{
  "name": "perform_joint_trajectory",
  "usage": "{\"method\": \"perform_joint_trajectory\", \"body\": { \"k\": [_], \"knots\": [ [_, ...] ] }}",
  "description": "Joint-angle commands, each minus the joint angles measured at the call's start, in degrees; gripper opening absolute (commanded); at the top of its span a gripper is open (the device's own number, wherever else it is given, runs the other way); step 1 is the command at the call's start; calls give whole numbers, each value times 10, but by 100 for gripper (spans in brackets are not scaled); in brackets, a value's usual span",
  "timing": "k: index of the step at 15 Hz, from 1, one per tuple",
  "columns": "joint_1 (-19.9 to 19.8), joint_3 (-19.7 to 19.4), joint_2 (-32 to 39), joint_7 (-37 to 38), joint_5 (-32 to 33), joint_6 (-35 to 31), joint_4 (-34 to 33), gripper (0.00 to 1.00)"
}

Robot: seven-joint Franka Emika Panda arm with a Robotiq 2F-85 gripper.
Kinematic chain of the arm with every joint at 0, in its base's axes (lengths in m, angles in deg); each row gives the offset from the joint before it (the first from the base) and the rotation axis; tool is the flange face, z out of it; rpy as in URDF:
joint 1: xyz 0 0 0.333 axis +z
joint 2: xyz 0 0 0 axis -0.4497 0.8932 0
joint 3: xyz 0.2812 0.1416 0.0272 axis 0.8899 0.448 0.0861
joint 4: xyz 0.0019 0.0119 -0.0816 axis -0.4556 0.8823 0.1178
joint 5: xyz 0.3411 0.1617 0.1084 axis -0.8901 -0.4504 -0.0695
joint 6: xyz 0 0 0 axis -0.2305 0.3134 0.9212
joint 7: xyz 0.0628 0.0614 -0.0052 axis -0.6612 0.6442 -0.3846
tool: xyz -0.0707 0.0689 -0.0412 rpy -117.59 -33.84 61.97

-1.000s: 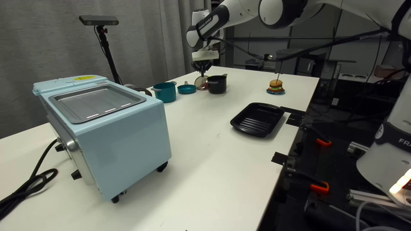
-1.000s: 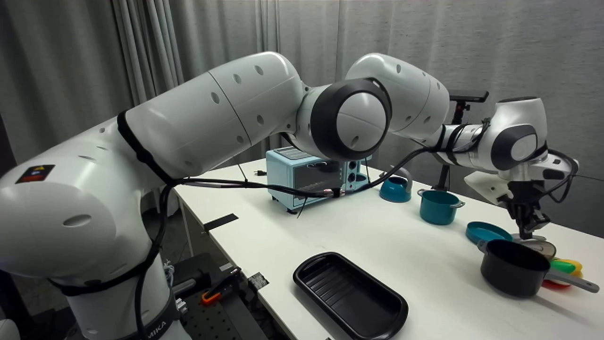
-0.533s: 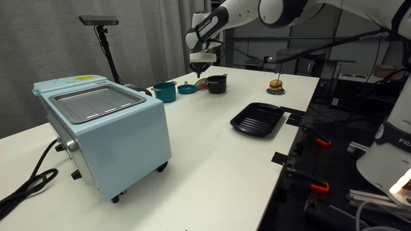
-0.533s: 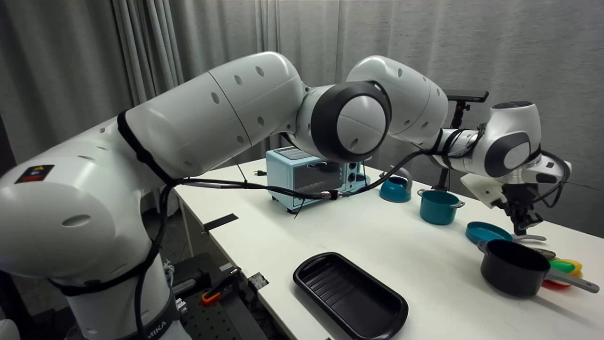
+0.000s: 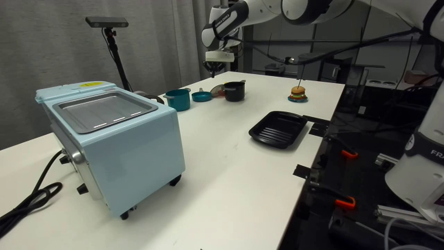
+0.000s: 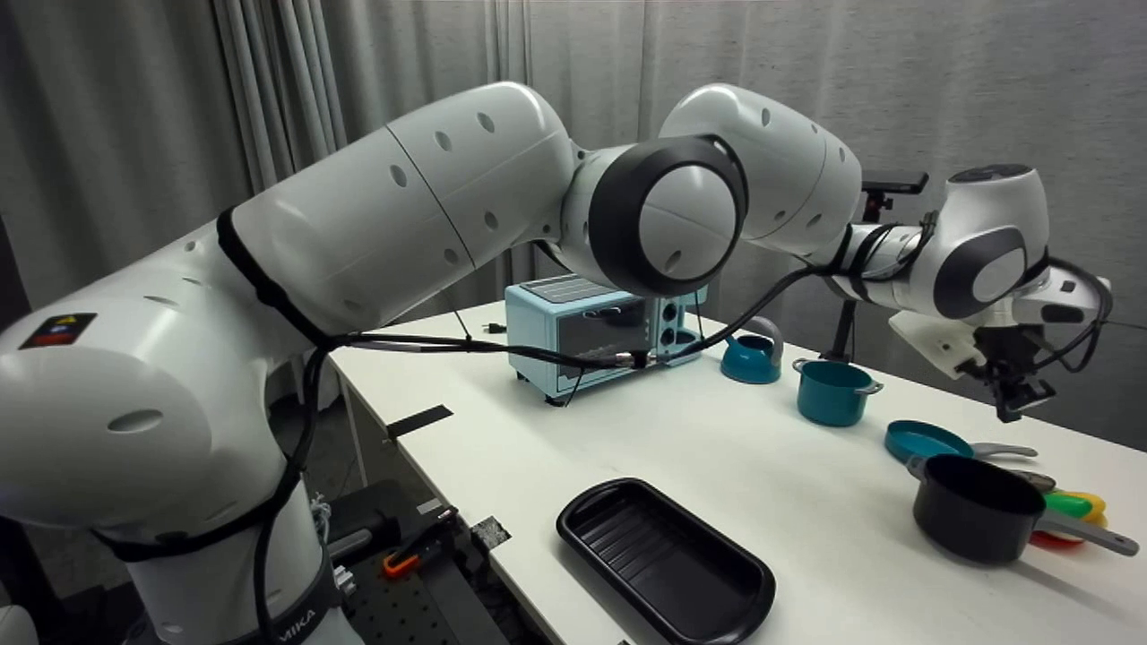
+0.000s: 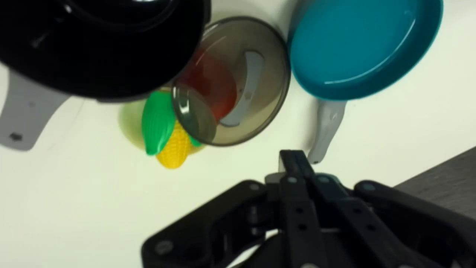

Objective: Pick up the lid of the small black pot

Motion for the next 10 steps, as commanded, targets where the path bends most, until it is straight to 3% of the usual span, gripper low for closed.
{"method": "perform_joint_trajectory", "body": {
  "k": [1,9,10],
  "knots": [
    [-24,18,-53,-66,-6,55,7,0],
    [-35,13,-94,-158,-1,174,-1,1],
    [-34,11,-95,-163,0,183,-2,18]
  ]
}}
